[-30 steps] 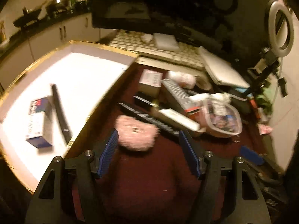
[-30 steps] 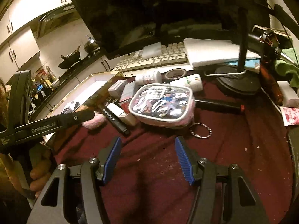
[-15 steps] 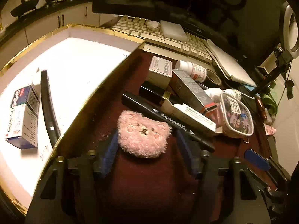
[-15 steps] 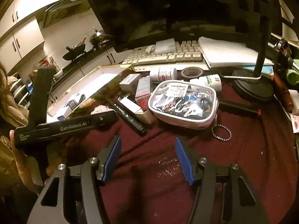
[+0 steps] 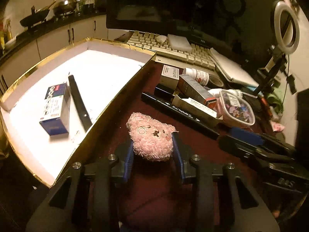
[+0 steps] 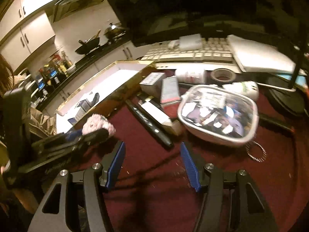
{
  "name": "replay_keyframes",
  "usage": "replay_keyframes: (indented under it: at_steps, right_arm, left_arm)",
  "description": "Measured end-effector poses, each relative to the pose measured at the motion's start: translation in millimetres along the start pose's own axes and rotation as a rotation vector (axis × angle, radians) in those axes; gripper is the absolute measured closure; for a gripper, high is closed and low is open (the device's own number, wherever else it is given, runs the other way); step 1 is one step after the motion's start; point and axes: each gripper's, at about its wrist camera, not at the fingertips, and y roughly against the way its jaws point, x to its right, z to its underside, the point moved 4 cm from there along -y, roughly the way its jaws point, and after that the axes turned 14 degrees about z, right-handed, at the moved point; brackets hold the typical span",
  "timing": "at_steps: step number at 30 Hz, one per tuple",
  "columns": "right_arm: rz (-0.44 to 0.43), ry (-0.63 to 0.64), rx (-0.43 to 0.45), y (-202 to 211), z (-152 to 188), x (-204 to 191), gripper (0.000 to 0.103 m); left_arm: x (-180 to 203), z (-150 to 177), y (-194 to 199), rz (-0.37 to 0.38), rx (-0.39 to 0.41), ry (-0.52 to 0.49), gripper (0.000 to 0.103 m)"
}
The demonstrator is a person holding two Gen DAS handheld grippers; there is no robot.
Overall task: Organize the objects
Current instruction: 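Carry the pink pouch into the tray with the left gripper while the right gripper grasps another black marker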
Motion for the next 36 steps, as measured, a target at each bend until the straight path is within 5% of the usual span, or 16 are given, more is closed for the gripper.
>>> replay_keyframes:
  at_steps: [7, 15, 17, 19, 22, 30, 36]
  right_arm:
    - [-0.099, 0.068, -0.037, -19.2, -22.6, -24.9, 0.046]
    - [-0.016, 0.203, -0.092, -49.3, -37.0, -47.2, 0.048]
    - [0.0, 0.224, -0.111, -59.1, -37.4, -50.6, 0.055]
    - [0.021, 0.224, -0.131, -63.8, -33.5, -49.3, 0.078]
    - [0.012, 0.219, -0.129, -59.9, -20.9, -47.4, 0.089]
    - [-0.021, 0.106, -0.107, -20.5, 18.8, -25.4, 0.09]
    - [-0.074, 0.038, -0.102, -15.5, 17.7, -19.2, 0.09]
  left_arm:
    - [-12.3, -8.2, 13.1, 0.019, 0.042, 0.047, 0.068]
    - [-22.5, -10.5, 18.3, 0.025, 0.052, 0.07, 0.068]
    - [-23.5, -10.9, 20.5, 0.021, 0.058, 0.073, 0.068]
    - [-24.7, -9.1, 22.0, 0.024, 0.057, 0.078, 0.068]
    - [-25.6, -6.3, 18.5, 0.031, 0.037, 0.09, 0.068]
    - [-8.6, -6.4, 18.2, 0.051, 0.04, 0.074, 0.068]
    - [0.7, -11.7, 25.2, 0.044, 0.063, 0.06, 0.068]
